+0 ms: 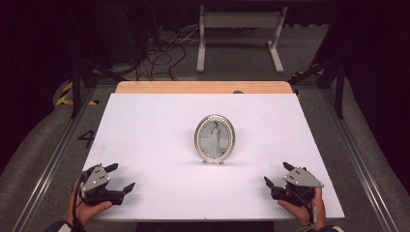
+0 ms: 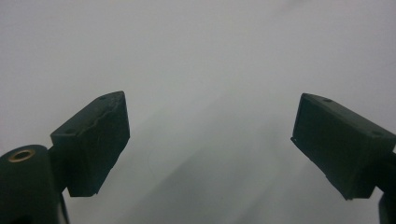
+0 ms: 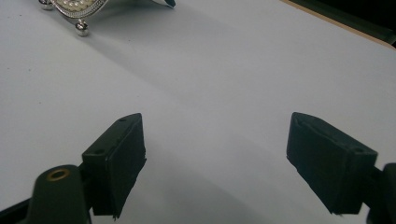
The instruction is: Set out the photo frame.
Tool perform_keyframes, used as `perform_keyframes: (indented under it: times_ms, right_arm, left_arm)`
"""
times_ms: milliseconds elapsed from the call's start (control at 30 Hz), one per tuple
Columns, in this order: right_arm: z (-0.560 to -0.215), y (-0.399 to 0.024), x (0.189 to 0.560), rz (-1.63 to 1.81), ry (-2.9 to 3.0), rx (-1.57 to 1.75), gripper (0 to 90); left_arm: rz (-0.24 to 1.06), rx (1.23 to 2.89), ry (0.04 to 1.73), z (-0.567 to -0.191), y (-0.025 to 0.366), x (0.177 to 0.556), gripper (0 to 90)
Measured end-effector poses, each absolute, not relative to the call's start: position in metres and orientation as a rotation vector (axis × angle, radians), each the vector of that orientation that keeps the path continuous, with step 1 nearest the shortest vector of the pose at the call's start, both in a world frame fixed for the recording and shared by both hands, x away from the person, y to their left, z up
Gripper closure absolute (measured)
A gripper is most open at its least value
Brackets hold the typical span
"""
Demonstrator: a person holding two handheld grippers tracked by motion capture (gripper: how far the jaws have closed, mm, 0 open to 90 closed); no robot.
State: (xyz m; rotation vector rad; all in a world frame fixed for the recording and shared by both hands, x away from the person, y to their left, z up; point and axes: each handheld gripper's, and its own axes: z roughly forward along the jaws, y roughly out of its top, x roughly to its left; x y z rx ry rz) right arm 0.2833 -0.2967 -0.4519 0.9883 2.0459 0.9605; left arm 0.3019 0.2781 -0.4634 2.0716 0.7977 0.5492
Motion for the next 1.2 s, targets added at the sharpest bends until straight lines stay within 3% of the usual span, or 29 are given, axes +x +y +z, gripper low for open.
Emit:
perform_keyframes:
  times_ms: [1200]
  right_arm:
    - [-0.4549, -0.3, 0.2852, 0.957, 2.048, 0.998, 19.9]
  left_arm:
    - [0.59, 2.071, 0.801, -0.4612, 0.2788, 0.3048, 12.1]
